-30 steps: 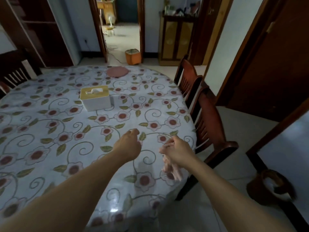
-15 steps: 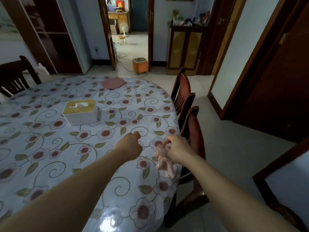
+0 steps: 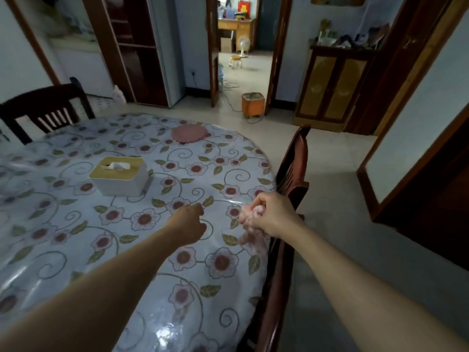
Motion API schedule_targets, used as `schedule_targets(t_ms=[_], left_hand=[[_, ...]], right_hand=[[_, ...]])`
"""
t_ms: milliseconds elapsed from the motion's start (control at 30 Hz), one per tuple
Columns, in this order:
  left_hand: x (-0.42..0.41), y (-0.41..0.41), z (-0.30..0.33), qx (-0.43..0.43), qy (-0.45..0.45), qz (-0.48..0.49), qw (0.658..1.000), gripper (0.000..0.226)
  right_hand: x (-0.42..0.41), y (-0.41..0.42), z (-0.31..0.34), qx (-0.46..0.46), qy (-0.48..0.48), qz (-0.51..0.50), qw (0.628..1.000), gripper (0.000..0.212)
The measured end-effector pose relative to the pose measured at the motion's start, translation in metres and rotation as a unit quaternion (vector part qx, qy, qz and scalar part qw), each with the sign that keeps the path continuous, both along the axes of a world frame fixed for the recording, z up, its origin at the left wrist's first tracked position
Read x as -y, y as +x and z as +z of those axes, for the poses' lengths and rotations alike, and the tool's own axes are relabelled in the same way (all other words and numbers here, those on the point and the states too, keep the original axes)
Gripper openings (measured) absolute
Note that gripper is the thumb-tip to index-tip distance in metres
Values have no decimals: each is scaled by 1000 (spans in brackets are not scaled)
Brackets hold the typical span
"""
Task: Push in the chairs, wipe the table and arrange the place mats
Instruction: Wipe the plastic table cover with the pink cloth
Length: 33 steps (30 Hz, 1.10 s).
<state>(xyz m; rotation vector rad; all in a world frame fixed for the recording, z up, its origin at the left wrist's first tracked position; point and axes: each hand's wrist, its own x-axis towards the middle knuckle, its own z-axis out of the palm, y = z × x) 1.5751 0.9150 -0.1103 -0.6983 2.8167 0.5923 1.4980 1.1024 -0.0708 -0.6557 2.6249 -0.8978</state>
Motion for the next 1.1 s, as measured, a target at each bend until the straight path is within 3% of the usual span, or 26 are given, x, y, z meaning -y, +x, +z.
schedule_targets(t_ms=[433, 767, 1100], left_hand=[[-81, -43, 34, -29, -18, 170, 985, 44], [-44, -138, 9, -2, 2, 244, 970, 42], [4, -272, 0, 3, 49, 240, 969, 45]], right_hand=[[-32, -130, 20, -22, -23, 187, 982, 17], [9, -235, 4, -19, 1, 238, 971, 20], [68, -376, 4, -40, 31, 245, 968, 16]])
